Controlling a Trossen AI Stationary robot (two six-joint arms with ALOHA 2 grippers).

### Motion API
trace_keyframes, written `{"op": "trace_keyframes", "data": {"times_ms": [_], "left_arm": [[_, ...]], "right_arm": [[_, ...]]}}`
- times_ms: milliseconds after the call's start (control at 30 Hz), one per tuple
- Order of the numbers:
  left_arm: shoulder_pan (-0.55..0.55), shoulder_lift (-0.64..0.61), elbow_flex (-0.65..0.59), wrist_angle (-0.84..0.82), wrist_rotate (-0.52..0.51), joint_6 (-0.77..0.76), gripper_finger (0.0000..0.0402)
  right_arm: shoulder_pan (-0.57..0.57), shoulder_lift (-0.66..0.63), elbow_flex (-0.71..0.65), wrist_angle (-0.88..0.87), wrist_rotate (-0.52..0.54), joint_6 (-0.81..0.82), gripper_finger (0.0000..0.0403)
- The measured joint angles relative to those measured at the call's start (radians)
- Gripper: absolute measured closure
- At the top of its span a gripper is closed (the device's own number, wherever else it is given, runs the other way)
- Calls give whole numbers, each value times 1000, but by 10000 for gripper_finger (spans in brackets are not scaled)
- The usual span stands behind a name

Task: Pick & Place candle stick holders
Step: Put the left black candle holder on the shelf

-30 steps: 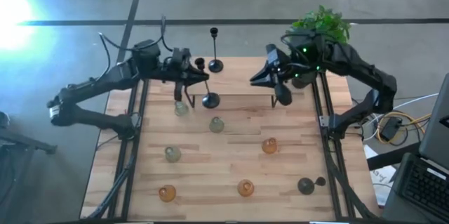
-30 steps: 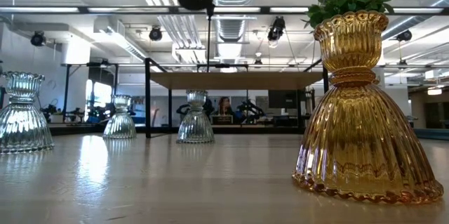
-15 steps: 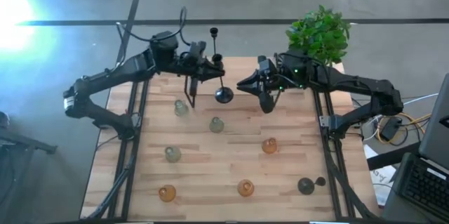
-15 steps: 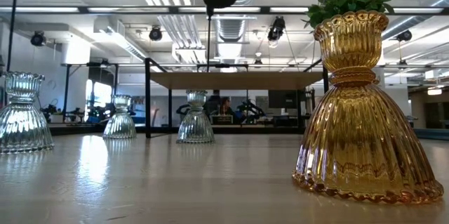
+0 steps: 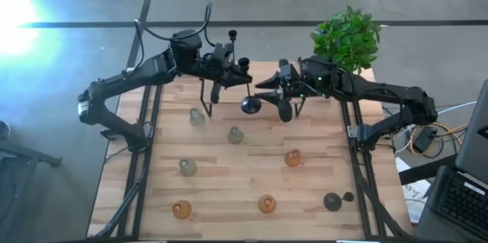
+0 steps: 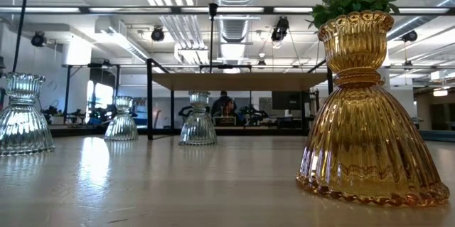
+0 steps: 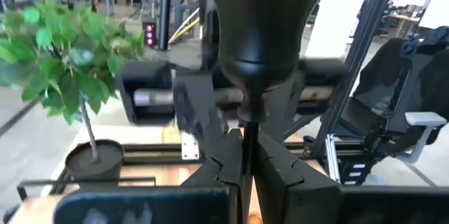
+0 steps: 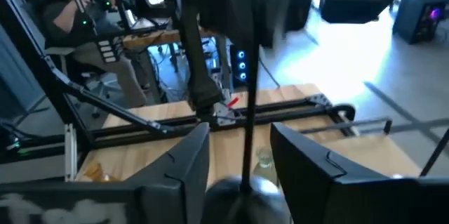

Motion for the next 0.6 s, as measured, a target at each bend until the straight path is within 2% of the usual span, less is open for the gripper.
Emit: {"op": "trace_keyframes", "data": {"times_ms": [200, 600], "left_arm": [[-11, 12, 5, 10, 22, -13, 383], [-18, 15, 5, 92, 89, -46, 383]], "right_arm": [[0, 0, 1, 42, 25, -6, 241], [0, 0, 1, 68, 24, -6, 265]]}}
